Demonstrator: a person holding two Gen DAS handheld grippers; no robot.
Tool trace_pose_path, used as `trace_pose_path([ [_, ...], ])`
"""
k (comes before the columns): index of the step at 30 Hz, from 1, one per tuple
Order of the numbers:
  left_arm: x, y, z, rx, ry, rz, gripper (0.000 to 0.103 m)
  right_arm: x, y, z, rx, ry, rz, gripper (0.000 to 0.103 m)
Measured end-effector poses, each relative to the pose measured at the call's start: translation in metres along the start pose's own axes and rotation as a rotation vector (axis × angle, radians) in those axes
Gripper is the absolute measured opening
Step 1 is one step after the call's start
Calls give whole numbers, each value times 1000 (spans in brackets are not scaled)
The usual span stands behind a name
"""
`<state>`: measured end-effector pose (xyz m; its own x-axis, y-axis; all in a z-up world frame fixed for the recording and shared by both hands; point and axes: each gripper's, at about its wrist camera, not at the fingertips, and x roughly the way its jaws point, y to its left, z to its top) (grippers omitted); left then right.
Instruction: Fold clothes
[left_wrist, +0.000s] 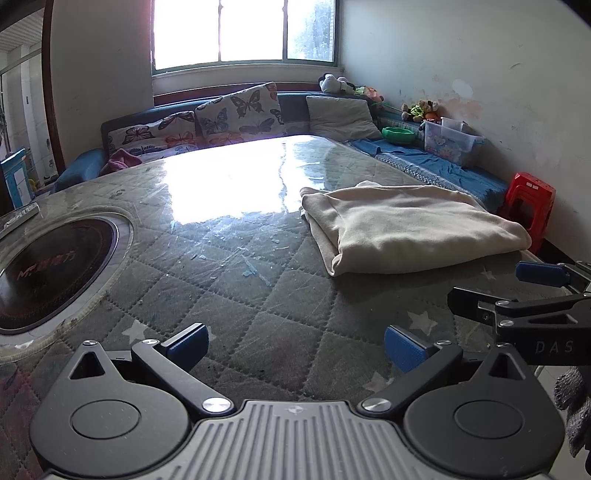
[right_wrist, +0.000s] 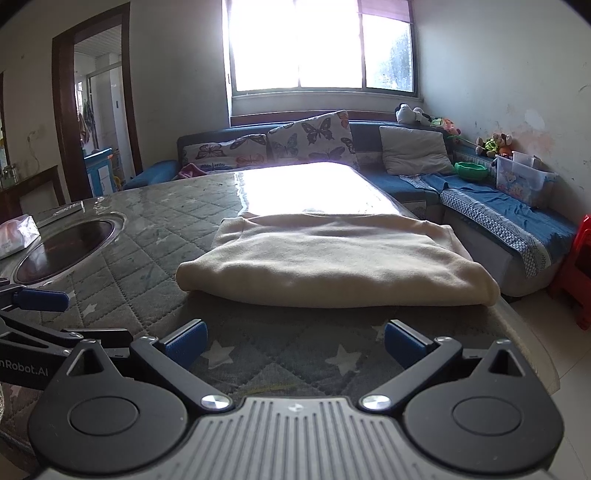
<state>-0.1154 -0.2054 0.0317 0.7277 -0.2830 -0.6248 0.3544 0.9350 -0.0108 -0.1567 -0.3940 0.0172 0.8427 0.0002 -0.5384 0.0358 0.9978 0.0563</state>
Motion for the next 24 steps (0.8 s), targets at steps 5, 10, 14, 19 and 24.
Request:
trace_pose_path([
  [5, 3, 1, 4, 1, 4, -3, 103, 3, 0, 4, 2, 5, 1, 103],
  [10, 6, 3, 8, 1, 11, -5, 103, 9, 0, 8, 0, 13, 2, 103],
  [14, 10, 5, 12, 0, 19, -5, 103, 14, 1, 12, -1, 20, 3, 103],
  [19, 16, 7, 17, 2, 30, -7, 103, 21, 0, 18, 5, 27, 3, 103],
  [24, 21, 6, 22, 6, 41, -11, 103, 26, -2, 23, 7, 35, 2, 103],
])
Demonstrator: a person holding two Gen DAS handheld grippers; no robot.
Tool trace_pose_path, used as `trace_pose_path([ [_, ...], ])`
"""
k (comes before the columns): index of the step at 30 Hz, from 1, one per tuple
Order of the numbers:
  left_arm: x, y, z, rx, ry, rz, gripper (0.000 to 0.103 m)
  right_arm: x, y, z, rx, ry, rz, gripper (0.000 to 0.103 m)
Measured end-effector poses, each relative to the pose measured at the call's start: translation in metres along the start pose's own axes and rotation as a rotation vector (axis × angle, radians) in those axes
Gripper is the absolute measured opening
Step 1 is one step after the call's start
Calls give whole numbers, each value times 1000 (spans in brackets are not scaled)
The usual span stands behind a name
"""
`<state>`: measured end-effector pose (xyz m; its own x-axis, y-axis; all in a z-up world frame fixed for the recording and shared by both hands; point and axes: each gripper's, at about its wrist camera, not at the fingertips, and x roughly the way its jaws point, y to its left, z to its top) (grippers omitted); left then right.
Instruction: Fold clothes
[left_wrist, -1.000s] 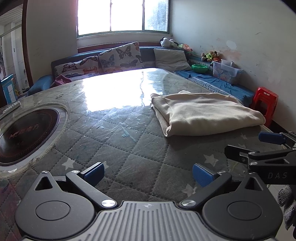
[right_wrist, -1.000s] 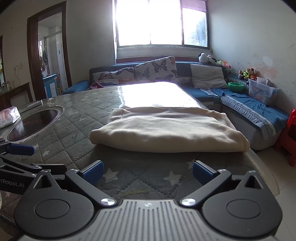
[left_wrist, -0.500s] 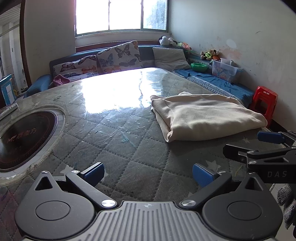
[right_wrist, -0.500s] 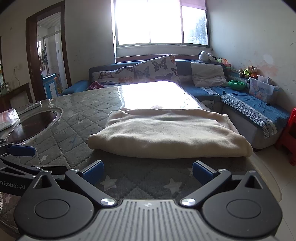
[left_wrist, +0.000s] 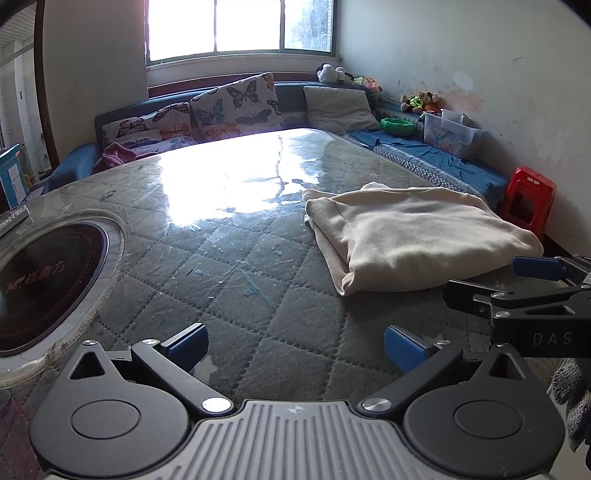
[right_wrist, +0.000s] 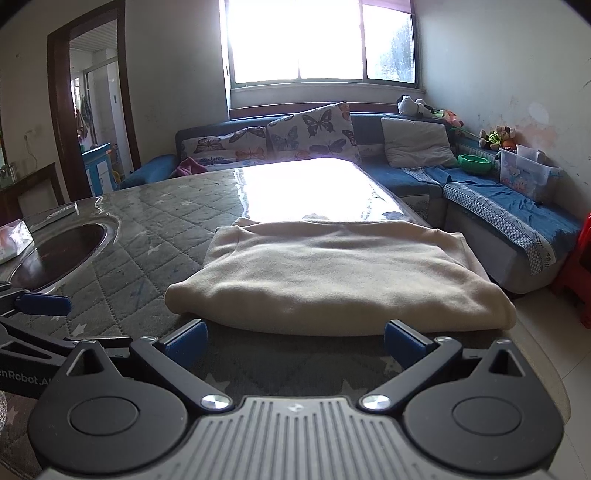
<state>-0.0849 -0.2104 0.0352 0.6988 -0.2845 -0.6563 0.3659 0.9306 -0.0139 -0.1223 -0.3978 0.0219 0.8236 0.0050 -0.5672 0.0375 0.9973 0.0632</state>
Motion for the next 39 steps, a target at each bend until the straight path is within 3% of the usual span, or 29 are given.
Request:
trace_pose_path([
  [39, 27, -6, 17, 19, 55, -20, 103, 11, -23, 4, 39, 45, -24, 103],
])
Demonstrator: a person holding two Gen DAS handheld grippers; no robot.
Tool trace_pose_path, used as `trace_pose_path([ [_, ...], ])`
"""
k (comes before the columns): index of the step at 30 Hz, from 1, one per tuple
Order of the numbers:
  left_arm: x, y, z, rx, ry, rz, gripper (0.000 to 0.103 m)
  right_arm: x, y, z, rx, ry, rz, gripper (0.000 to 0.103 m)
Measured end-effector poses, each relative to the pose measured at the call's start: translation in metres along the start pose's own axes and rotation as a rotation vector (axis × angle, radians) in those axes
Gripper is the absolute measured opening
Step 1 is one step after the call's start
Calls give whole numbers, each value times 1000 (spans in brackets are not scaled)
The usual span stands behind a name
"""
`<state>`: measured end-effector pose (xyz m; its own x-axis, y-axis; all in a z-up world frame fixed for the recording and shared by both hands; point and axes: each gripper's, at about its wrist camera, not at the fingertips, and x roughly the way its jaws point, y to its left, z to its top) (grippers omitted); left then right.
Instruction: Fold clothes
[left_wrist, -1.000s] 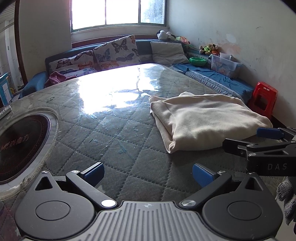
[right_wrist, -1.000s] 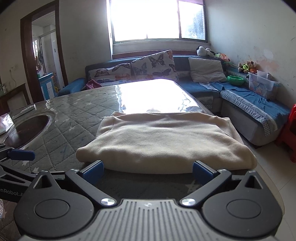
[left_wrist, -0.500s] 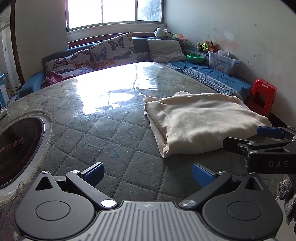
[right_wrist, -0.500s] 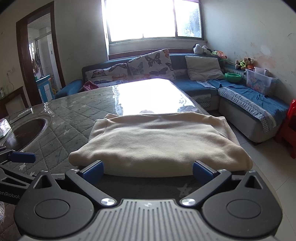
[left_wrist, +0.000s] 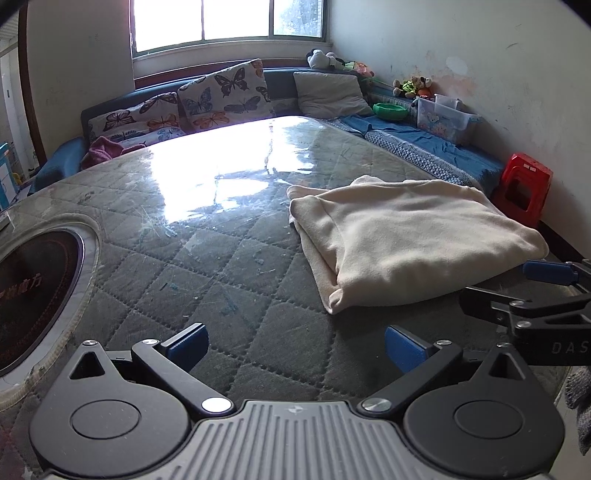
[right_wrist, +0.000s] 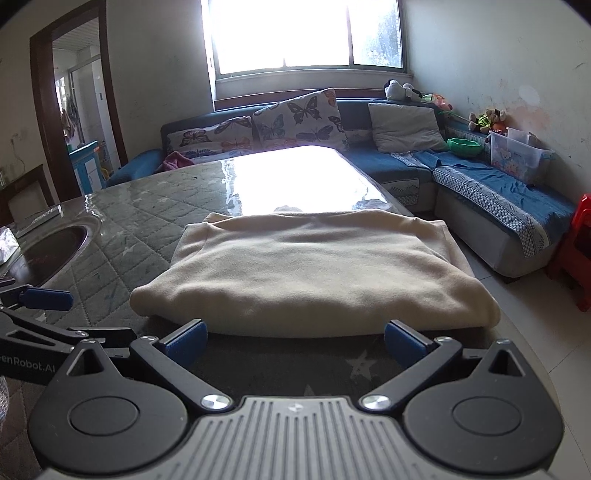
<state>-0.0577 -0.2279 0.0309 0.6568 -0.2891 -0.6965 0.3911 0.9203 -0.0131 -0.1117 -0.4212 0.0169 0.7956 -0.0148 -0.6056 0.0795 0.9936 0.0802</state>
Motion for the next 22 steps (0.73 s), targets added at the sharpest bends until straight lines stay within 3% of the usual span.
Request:
trace_pose_path([
  [22, 11, 2, 8, 2, 4, -10, 103, 20, -12, -6, 32, 57, -51, 103],
])
